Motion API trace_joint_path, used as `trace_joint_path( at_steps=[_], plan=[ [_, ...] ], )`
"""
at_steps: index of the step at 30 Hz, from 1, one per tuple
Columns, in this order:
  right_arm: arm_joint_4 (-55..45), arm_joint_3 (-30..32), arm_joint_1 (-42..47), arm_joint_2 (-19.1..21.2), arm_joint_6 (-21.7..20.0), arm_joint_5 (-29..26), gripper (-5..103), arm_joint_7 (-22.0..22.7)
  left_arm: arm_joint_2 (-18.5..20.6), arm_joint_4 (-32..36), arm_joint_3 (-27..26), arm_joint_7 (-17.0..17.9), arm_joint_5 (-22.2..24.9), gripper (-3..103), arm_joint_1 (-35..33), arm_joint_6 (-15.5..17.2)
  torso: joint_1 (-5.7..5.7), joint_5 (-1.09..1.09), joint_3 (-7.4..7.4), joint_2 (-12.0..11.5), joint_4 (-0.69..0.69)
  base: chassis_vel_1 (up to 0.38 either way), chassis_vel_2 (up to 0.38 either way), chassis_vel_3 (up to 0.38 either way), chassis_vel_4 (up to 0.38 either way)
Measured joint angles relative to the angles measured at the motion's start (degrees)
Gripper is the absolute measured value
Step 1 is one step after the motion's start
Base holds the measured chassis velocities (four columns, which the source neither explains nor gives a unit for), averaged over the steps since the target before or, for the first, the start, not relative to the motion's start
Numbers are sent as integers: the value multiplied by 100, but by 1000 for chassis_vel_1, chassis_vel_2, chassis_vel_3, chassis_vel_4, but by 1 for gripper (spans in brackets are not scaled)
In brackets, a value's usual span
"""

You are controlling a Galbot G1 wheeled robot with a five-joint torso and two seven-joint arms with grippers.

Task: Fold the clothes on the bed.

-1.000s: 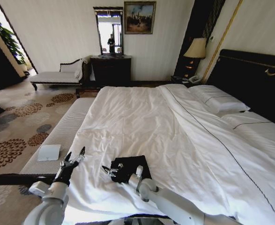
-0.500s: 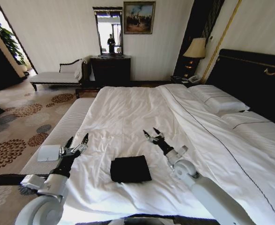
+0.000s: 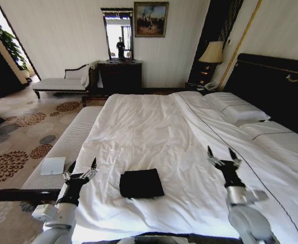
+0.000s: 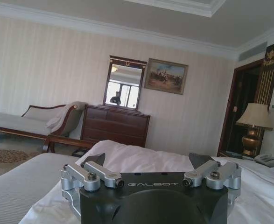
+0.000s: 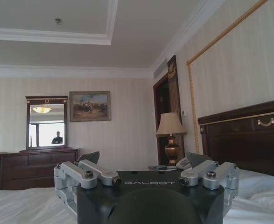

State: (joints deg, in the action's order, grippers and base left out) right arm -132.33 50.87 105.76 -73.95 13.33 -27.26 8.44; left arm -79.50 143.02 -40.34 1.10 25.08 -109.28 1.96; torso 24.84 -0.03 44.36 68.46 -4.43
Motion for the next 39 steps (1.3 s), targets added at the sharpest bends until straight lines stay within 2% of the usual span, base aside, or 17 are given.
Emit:
trace_joint_path(
  at_steps=[6, 11, 39],
  plan=[
    [-477, -210, 264, -384, 55, 461, 100, 76, 23, 21, 109, -126, -134, 100, -150, -78, 1, -1, 2, -1, 4, 0, 0, 0, 0],
    [-656, -605, 410, -550, 66, 829, 100, -135, 6, 21, 614, -321, -525, 100, -357, -363, 1, -2, 1, 0, 3, 0, 0, 0, 0],
    [-614, -665, 371, -522, 55, 809, 100, -190, -2, 27, 650, -337, -534, 100, -359, -392, 2, -1, 2, -2, 3, 0, 0, 0, 0]
  ],
)
